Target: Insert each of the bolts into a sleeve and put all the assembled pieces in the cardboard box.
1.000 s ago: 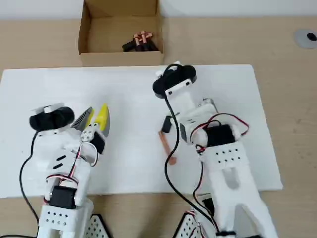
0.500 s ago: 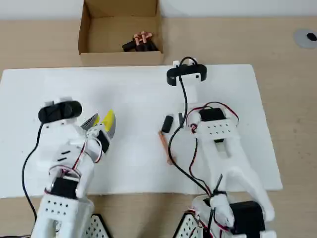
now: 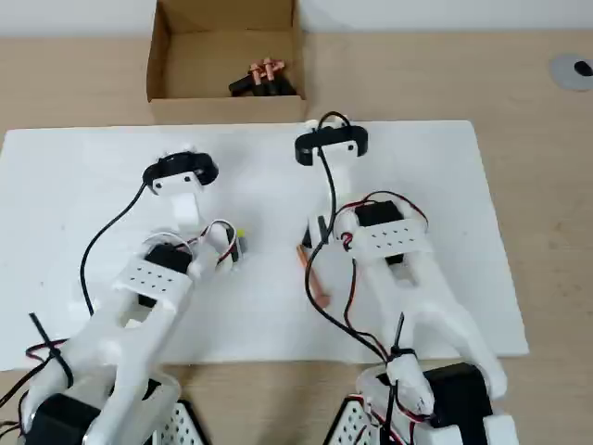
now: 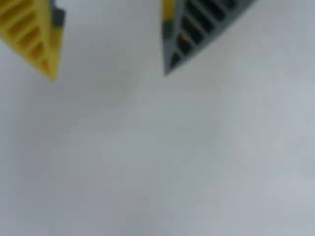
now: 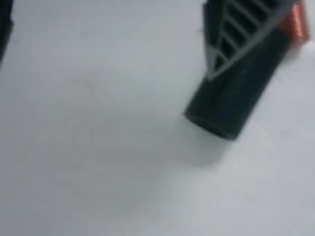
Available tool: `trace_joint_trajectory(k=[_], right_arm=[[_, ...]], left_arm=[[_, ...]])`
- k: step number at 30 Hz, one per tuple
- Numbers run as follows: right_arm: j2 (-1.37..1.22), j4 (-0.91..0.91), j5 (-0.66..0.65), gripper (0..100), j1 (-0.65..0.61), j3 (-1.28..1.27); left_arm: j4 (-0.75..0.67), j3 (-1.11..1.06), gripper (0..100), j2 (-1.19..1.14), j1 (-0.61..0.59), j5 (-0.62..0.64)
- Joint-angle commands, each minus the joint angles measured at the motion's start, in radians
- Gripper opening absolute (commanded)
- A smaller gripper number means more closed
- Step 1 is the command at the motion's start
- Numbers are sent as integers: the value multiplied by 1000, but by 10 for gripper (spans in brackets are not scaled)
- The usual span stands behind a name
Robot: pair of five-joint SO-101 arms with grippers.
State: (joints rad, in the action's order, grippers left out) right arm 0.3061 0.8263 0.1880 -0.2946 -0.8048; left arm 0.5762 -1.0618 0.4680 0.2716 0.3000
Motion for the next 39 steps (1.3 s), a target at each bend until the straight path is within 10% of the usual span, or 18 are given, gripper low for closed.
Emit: trace_joint_trajectory(k=[1,15,26,39], right_arm=[[4,-46,5,293,-10,54],[2,-81,77,157,19,44],[2,-57,577,157,45,45],[-4,-61,582,157,-177,13]], left_arm=[[58,72,157,7,9,2],[117,54,157,202,-141,83],[118,190,161,-71,-146,298],[118,198,161,-90,-141,344]])
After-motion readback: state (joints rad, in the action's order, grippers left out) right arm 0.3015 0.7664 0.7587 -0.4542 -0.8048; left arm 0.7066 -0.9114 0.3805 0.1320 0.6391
